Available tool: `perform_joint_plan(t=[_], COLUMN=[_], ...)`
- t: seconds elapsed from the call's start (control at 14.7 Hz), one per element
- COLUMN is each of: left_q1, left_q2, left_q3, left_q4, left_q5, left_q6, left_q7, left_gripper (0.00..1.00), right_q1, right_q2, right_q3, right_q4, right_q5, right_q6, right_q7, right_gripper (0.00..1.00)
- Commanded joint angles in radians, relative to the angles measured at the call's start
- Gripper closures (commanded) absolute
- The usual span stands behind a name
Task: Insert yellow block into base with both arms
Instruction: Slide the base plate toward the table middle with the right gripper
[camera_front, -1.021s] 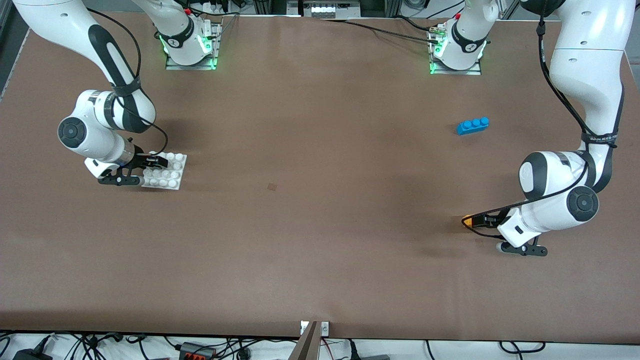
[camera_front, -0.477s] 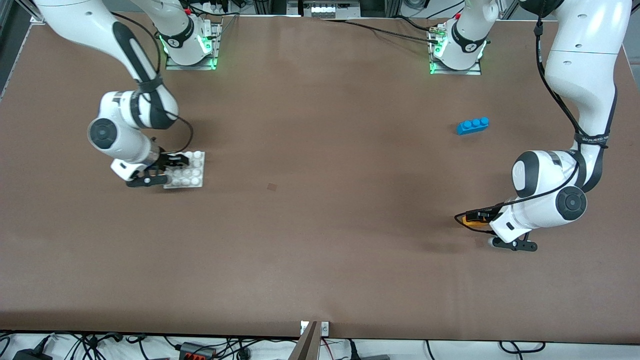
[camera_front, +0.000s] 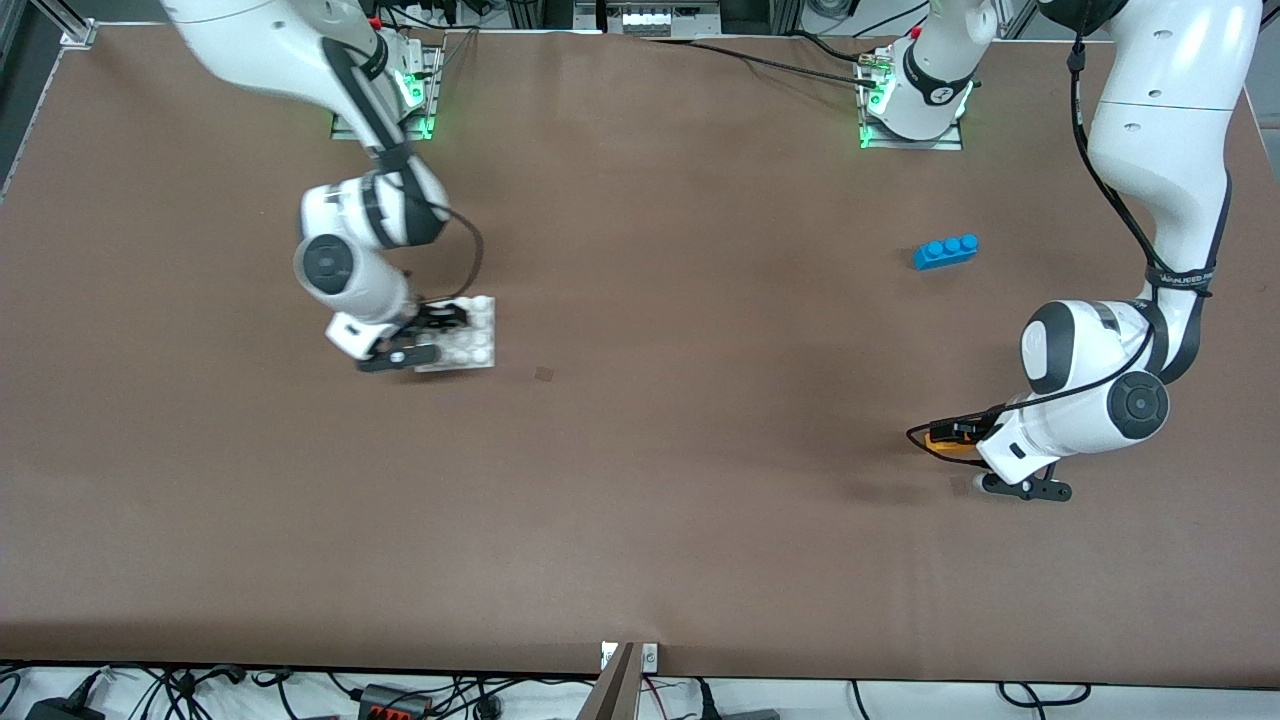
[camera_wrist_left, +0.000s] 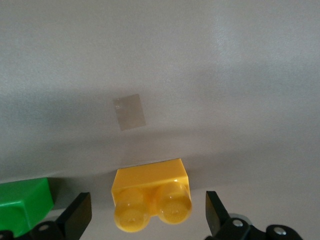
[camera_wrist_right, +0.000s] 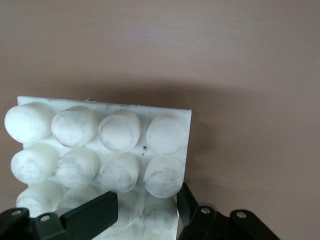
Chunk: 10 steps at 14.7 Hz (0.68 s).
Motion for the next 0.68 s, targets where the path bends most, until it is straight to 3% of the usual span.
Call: perform_joint_plan(t=[0.0, 0.2, 0.61], left_q1=[-0.001, -0.001, -0.003], left_q2=[-0.001, 0.001, 0.004], left_q3=[-0.001, -0.001, -0.001], left_q4=[-0.014, -0.014, -0.013], left_q5=[0.010, 0.008, 0.002], left_q6=[0.022, 0.022, 0.029], left_q7=[0.003, 0.003, 0.001], left_gripper=[0.00, 0.00, 0.06], right_q1=[0.114, 0.192, 0.309], right_q2=[0.107, 0.164, 0.273], right_q3=[-0.001, 0.000, 0.006], right_q4=[0.117, 0.210, 0.389], right_q5=[0.026, 0.032, 0.229], right_q6=[0.010, 0.005, 0.005], right_q7=[0.098, 0.103, 0.144], right_gripper=[0.44, 0.44, 0.44])
